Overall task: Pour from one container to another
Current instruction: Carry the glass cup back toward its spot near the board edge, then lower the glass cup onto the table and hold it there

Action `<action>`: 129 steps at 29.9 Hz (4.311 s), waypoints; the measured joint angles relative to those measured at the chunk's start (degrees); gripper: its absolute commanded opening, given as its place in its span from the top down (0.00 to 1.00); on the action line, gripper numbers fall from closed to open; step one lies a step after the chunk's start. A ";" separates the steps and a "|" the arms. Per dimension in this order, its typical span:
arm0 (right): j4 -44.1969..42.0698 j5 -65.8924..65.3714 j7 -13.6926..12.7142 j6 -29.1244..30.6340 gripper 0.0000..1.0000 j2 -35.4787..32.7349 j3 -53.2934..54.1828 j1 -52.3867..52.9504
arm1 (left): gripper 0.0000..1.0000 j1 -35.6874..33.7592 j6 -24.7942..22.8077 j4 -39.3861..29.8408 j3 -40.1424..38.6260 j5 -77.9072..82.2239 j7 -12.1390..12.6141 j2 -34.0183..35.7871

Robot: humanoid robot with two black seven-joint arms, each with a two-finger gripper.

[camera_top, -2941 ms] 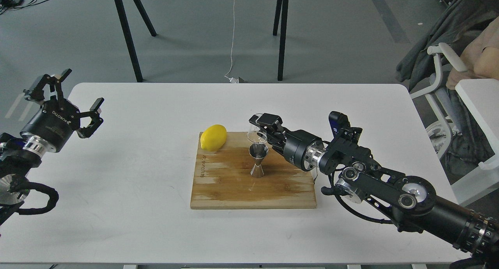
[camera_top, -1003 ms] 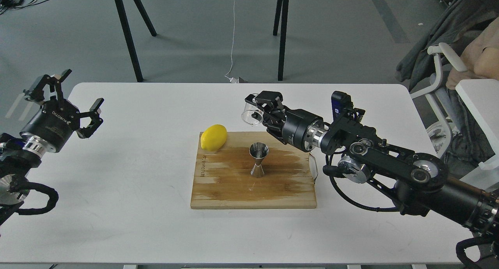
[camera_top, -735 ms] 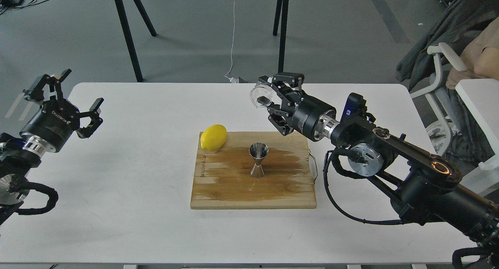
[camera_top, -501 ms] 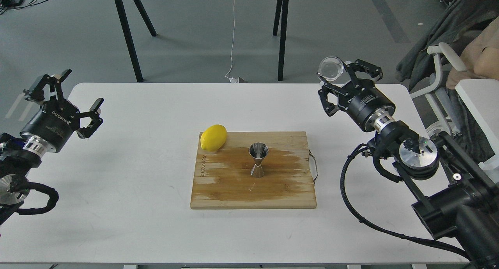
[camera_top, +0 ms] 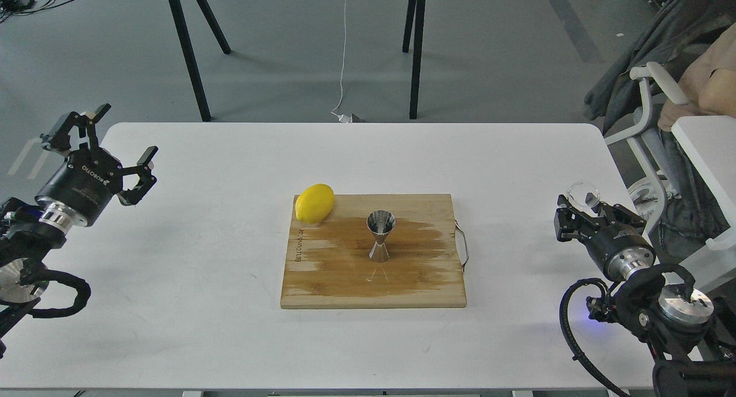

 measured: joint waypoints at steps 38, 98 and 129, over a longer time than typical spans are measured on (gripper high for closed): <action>-3.43 -0.10 0.16 -0.38 0.48 1.57 -4.90 -2.59 | 0.01 -0.06 0.00 0.00 -0.05 -0.01 -0.02 0.08; -2.78 -0.01 0.09 -0.73 0.01 1.57 -6.09 -2.79 | 0.01 -0.06 0.00 -0.09 -0.04 0.07 0.00 0.08; -2.49 -0.05 0.18 -0.80 0.01 1.57 -6.20 -2.84 | 0.01 -0.13 0.00 -0.09 0.02 0.06 0.00 0.09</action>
